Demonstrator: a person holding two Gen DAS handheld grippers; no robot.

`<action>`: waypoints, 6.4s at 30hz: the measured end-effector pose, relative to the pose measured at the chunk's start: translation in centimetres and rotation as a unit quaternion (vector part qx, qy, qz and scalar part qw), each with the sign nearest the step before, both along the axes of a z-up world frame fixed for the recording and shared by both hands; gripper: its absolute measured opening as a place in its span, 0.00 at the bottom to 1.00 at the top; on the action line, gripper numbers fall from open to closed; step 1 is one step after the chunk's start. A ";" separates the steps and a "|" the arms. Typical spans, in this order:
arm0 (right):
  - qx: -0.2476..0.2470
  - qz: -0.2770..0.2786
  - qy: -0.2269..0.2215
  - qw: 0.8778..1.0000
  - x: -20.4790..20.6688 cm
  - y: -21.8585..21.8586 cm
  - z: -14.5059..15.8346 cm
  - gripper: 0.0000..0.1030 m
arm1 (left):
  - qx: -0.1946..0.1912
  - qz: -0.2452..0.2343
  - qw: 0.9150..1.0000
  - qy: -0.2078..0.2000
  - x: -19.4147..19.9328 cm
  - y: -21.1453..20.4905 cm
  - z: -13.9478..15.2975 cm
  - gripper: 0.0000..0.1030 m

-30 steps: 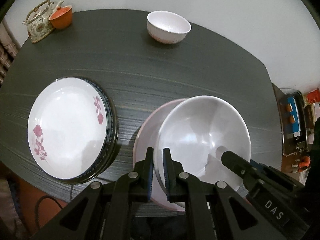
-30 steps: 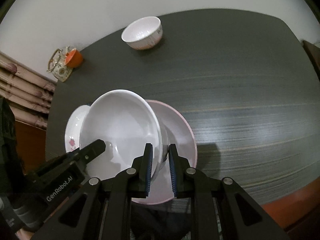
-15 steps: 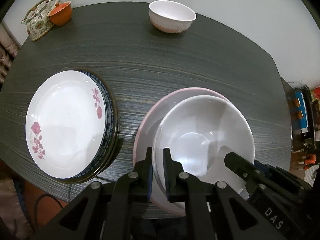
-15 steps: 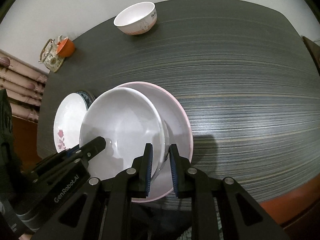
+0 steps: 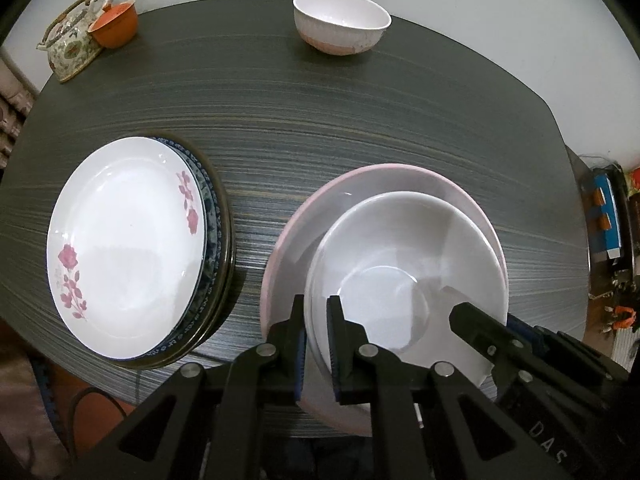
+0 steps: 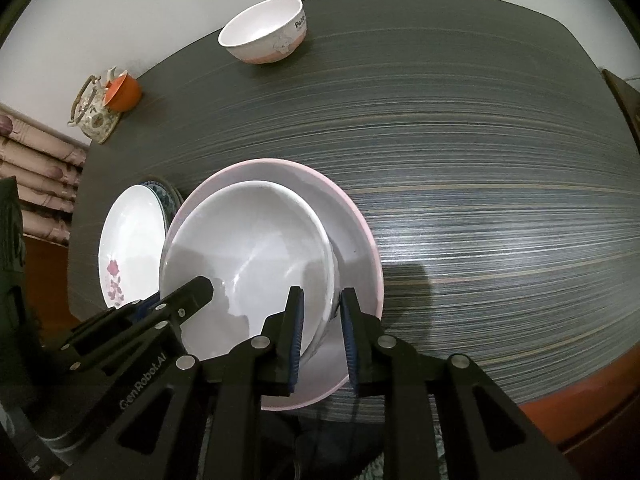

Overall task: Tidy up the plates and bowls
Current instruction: 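Carry the white bowl with the right tool and lower it into the pink bowl, then open the right tool and lift it away from the nested bowls, then move the right tool toward the remaining white bowl, then close the right tool on the rim of the white Rabbit bowl, then carry the Rabbit bowl with the right tool and lower it into the nested bowls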

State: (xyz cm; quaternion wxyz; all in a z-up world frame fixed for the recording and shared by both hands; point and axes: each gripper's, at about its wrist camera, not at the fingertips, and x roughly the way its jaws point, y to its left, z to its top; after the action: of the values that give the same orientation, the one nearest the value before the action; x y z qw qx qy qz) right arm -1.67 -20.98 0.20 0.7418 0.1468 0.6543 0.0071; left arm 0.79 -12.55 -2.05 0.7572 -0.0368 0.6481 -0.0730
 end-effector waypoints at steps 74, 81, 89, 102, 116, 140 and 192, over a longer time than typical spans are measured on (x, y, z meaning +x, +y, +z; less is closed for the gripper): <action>-0.004 0.035 -0.115 0.993 15.1 -4.2 3.1 0.39 | 0.028 0.072 0.991 -0.107 17.6 3.8 3.4 0.33; -0.013 0.036 -0.100 0.994 20.1 -4.5 1.3 0.39 | 0.023 0.092 0.991 -0.096 22.5 3.9 2.5 0.33; -0.019 0.043 -0.083 0.995 25.0 -3.9 -1.1 0.39 | 0.012 0.101 0.992 -0.072 26.1 3.3 0.2 0.33; -0.010 0.052 -0.057 0.997 28.2 -3.5 -3.8 0.38 | -0.002 0.099 0.994 -0.048 28.5 2.8 -1.7 0.31; 0.015 0.037 -0.048 0.998 28.4 -5.1 -4.1 0.37 | -0.050 0.107 0.993 -0.031 28.7 3.0 -0.8 0.32; 0.027 0.039 -0.045 0.998 28.6 -5.0 -4.9 0.12 | -0.068 0.093 0.993 -0.016 29.2 1.7 -3.2 0.08; 0.013 0.043 -0.070 0.996 11.8 -1.9 6.5 0.12 | -0.069 0.066 0.994 -0.057 10.7 2.3 6.0 0.08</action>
State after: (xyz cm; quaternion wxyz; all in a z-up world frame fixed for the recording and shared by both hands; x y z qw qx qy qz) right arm 10.11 -22.85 6.66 0.7831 0.1272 0.6060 0.0579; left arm 11.47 -10.22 3.93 0.7919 -0.1273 0.5932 -0.0690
